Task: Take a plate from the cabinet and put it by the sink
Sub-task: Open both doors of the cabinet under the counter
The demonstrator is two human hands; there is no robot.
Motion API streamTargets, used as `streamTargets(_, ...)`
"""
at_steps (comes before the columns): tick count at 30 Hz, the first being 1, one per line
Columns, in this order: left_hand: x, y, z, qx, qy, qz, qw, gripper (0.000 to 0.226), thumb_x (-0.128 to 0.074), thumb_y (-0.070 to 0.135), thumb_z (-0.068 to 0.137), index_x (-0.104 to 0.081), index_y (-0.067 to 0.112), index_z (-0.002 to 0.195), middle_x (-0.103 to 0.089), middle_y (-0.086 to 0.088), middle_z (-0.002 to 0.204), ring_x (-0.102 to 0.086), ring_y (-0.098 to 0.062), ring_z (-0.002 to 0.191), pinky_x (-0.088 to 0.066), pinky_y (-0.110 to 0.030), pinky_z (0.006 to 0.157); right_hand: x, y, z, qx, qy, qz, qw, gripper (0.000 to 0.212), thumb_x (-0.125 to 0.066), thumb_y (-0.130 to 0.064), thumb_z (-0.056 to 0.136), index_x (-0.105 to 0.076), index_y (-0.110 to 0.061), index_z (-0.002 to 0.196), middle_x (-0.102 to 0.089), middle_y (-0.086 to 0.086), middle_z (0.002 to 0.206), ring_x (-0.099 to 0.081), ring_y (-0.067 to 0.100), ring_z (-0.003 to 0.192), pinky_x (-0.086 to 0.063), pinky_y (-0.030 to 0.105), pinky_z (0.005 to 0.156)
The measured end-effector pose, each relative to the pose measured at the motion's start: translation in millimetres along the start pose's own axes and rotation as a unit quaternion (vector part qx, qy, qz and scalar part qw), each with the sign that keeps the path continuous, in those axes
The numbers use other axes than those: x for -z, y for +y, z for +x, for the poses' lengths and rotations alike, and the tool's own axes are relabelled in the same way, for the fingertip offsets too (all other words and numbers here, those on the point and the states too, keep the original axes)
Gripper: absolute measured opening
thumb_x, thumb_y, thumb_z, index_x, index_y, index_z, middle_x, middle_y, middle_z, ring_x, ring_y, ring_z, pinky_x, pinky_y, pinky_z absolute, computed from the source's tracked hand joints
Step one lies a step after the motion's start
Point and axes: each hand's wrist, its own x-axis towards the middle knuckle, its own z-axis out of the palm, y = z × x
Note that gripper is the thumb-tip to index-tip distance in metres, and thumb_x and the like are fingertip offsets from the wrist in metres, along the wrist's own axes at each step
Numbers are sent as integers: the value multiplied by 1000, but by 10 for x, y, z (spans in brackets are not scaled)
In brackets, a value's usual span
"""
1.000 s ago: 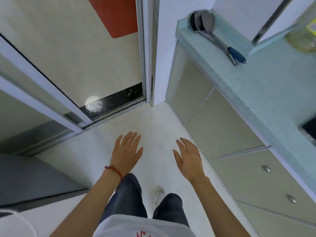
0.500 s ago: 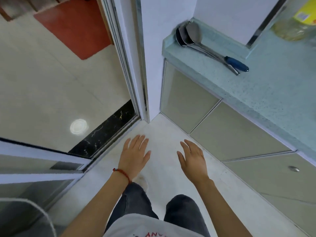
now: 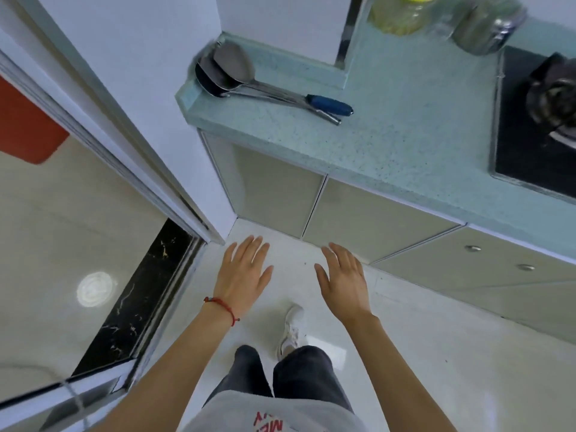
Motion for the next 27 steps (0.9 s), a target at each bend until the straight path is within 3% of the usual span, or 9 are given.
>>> streamTargets(9,51,218,810,-17,-3,-13,1000,45,-34,36,86,-59,9,111,-67,-10,115,-62,-25,108,-47,-46,92,62,343,568,-18,8,44,999,40,-38,-31,89,-58,-5,112,-64,16,117,-62,33,106,-48,43,91)
streamTargets(12,-2,257,944,-14,-3,-53,998,45,-35,36,86,-57,8,114,-65,-13,117,-60,-29,111,-46,-48,94,48,372,659,-64,16,137,988,43,-38,-33,92,-54,-6,122,-57,15,129,-52,31,120,-40,39,100)
streamTargets(16,-106,278,1130,-3,-4,-117,993,49,-33,37,88,-54,6,119,-61,-16,123,-55,-32,118,-41,-47,99,45,342,824,-182,26,304,935,37,-45,-25,95,-47,-13,130,-49,5,137,-43,20,127,-30,21,98)
streamTargets(20,-179,292,1334,-2,-13,-183,983,59,-28,45,89,-52,4,123,-58,-18,127,-52,-33,121,-37,-43,102,5,277,1044,-208,43,349,913,37,-45,-25,95,-47,-15,130,-49,3,136,-43,16,126,-30,18,97)
streamTargets(23,-242,290,1503,11,-17,-251,968,60,-30,46,88,-47,5,128,-52,-17,133,-46,-30,127,-33,-38,105,-46,223,1211,-246,63,405,878,35,-47,-25,94,-49,-17,128,-52,1,132,-47,15,120,-39,27,101)
streamTargets(25,-270,303,1623,63,-21,-347,935,49,-41,36,91,-46,5,129,-51,-15,135,-45,-27,126,-32,-29,104,-90,191,1330,-285,73,475,829,31,-49,-22,94,-53,-17,124,-58,1,126,-53,10,111,-44,19,96)
streamTargets(27,-283,332,1748,137,-37,-463,875,40,-47,23,92,-47,8,128,-51,-10,134,-47,-19,121,-32,-22,100,-131,174,1449,-323,84,559,759,26,-49,-18,93,-56,-16,118,-63,2,116,-57,9,104,-46,15,92)
